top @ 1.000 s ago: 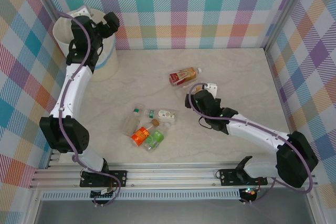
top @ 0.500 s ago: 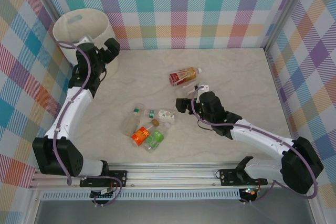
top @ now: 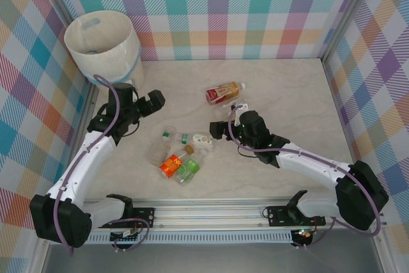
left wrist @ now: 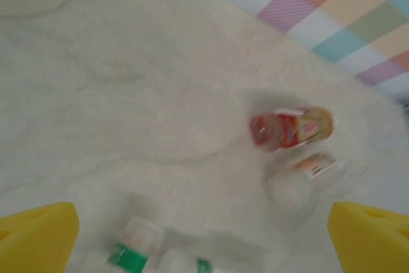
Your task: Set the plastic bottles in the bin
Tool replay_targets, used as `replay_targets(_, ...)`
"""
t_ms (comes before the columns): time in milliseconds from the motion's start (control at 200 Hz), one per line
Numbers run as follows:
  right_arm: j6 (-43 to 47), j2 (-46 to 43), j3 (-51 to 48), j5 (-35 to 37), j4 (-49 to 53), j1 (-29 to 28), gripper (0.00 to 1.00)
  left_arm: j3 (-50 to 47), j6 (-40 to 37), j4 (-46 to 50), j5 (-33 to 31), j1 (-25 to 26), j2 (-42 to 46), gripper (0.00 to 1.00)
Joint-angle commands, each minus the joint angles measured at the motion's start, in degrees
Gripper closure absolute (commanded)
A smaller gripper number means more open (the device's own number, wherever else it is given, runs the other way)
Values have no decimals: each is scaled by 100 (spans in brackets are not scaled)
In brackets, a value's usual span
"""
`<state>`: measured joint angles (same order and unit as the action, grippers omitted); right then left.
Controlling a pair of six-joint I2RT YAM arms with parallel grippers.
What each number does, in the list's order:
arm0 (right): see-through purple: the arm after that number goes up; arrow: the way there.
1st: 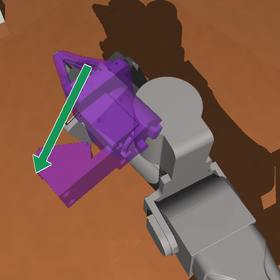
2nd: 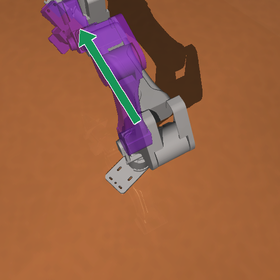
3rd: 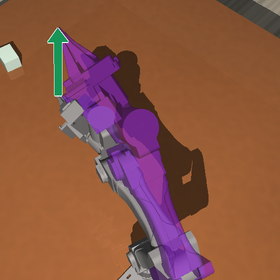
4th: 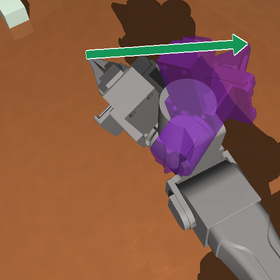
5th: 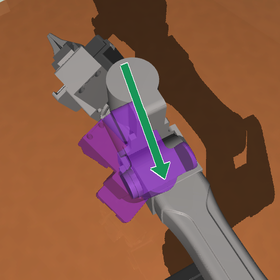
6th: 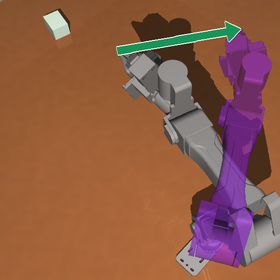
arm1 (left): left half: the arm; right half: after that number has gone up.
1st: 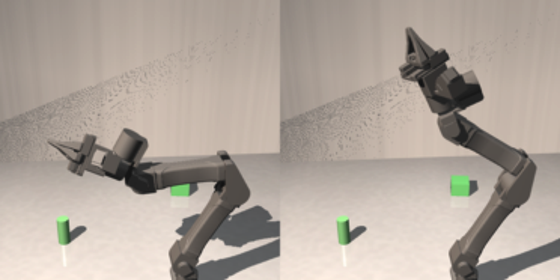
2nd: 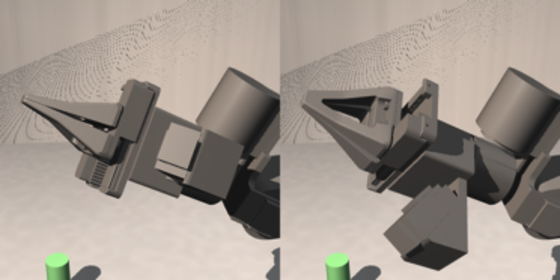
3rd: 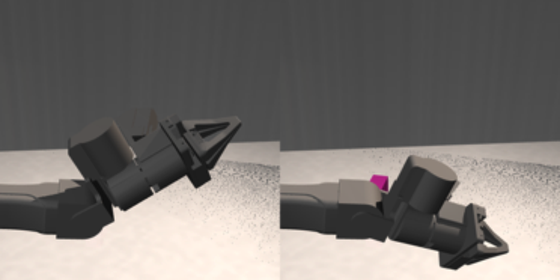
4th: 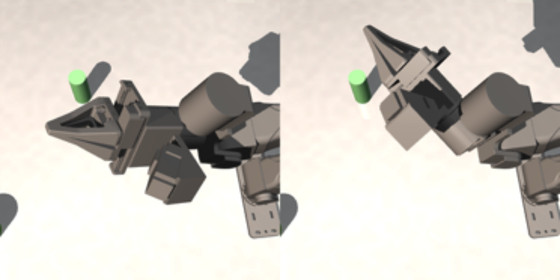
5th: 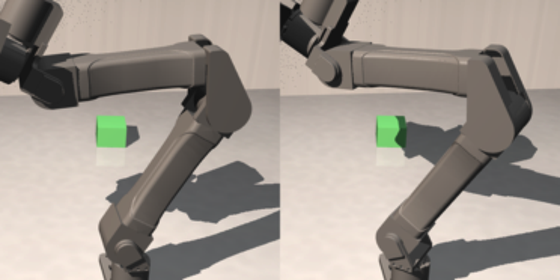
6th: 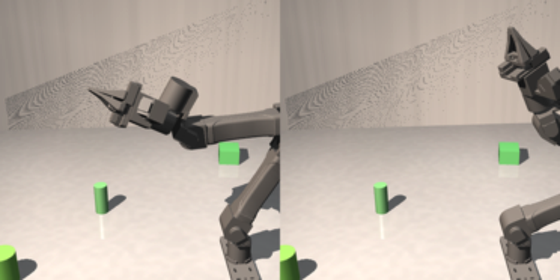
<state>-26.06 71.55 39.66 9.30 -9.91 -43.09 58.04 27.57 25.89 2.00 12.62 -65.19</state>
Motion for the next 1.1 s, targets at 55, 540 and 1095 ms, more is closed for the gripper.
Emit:
replay_targets(55, 91, 22, 199, -41, -148, 4, 0, -390, -374, 1009, -292, 59, 240, 0)
replay_targets(540, 40, 118, 306, 98, -45, 7, 0, -1452, -573, 411, -280, 748, -140, 0)
replay_targets(1095, -4, 525, 668, -23, 85, 5, 0, -1646, -812, 71, -151, 900, -1225, 5)
